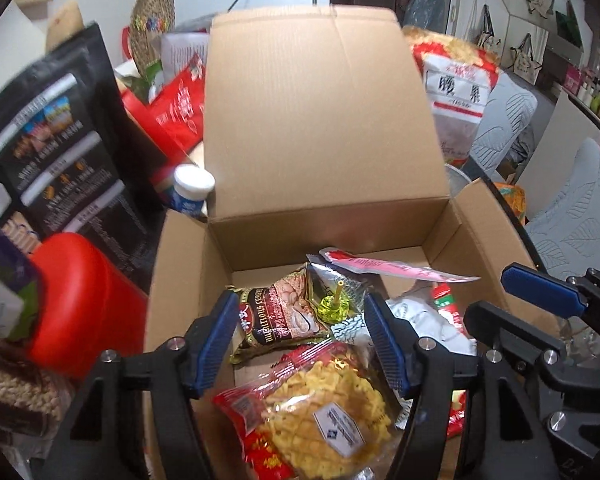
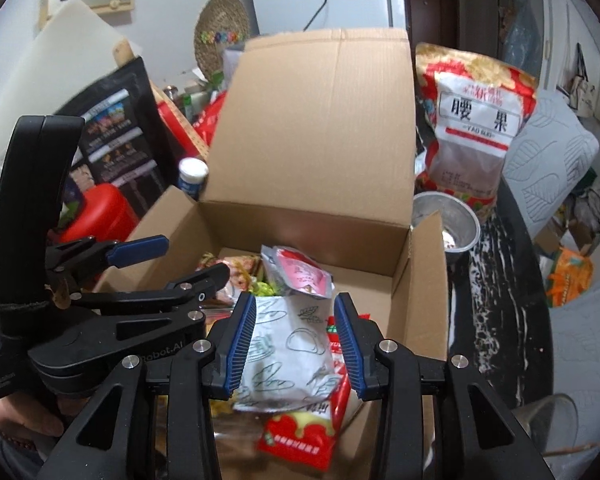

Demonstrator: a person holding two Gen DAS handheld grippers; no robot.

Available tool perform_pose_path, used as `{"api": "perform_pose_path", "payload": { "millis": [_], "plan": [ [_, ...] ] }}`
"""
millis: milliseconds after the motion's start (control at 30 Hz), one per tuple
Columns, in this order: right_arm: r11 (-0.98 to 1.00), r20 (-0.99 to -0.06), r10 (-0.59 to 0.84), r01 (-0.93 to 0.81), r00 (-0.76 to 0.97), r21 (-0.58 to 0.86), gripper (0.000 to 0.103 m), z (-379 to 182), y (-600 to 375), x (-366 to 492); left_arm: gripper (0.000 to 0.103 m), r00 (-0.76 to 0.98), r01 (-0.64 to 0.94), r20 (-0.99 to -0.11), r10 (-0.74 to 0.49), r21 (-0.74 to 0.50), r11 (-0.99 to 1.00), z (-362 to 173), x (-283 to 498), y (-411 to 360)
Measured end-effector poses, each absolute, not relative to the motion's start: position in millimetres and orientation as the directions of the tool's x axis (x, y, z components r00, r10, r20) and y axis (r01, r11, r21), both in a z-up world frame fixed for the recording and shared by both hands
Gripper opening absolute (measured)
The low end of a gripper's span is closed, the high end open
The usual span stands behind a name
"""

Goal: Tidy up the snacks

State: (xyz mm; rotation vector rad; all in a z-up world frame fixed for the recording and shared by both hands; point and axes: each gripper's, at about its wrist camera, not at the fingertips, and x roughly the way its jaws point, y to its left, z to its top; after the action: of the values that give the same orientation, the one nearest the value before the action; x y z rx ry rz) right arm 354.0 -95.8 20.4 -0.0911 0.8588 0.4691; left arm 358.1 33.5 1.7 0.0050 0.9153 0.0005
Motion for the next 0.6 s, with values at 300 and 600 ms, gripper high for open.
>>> {"api": "perform_pose_path", "payload": {
  "millis": [300,600],
  "plan": [
    [0.901,-0.67,0.374,-0.421,0.642,0.1,0.04,68.2,-109.7,321.0,0.064,0.689,0.005,-0.724,-0.002,0.002,1.0,58.5,317.8,32.7],
    [0.905,-0.591,0.379,-0.418,0.712,0.077,0.04,114.1,-118.9,276.1,0.064,0.752,-0.001,-0.659,0.01,0.014,1.0,100.8,276.1,29.7]
  ]
}}
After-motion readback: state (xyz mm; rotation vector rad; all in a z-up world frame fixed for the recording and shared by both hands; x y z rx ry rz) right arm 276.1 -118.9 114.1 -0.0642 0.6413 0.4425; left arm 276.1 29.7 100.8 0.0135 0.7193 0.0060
